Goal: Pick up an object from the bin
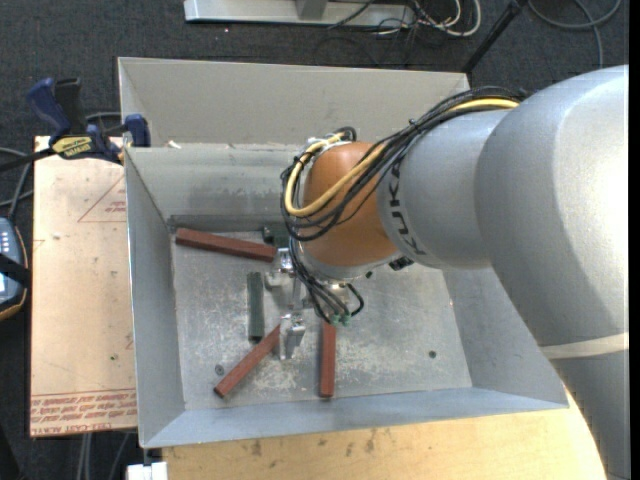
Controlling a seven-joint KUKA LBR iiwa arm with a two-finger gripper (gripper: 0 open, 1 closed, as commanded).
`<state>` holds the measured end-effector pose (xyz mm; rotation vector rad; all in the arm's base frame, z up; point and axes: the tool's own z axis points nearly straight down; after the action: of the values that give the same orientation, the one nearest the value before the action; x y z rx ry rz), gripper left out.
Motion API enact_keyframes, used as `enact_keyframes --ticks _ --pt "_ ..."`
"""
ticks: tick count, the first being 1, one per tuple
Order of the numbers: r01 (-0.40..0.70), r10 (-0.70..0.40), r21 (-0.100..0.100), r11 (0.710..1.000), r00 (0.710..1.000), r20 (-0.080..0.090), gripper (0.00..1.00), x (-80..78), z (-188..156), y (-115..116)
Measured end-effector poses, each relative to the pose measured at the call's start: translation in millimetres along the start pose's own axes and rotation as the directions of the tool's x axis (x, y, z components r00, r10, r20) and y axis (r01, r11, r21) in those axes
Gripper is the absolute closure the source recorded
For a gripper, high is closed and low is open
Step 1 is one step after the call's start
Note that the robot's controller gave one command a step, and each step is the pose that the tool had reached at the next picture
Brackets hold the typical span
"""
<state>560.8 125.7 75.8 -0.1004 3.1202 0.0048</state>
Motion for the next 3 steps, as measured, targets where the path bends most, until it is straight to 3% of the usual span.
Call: enact_keyframes --ticks 1,2,3 --pt "0.147 -0.147 0.001 0.989 0.989 -0.015 0.0 2.6 -11.0 17.8" --pt "0.267 -0.267 -0.004 0.964 0.964 -0.016 0.0 1.1 -10.0 31.6" --pt "0.355 -0.355 0.002 0.935 0.935 -0.003 1.0 7.9 -2.5 52.7"
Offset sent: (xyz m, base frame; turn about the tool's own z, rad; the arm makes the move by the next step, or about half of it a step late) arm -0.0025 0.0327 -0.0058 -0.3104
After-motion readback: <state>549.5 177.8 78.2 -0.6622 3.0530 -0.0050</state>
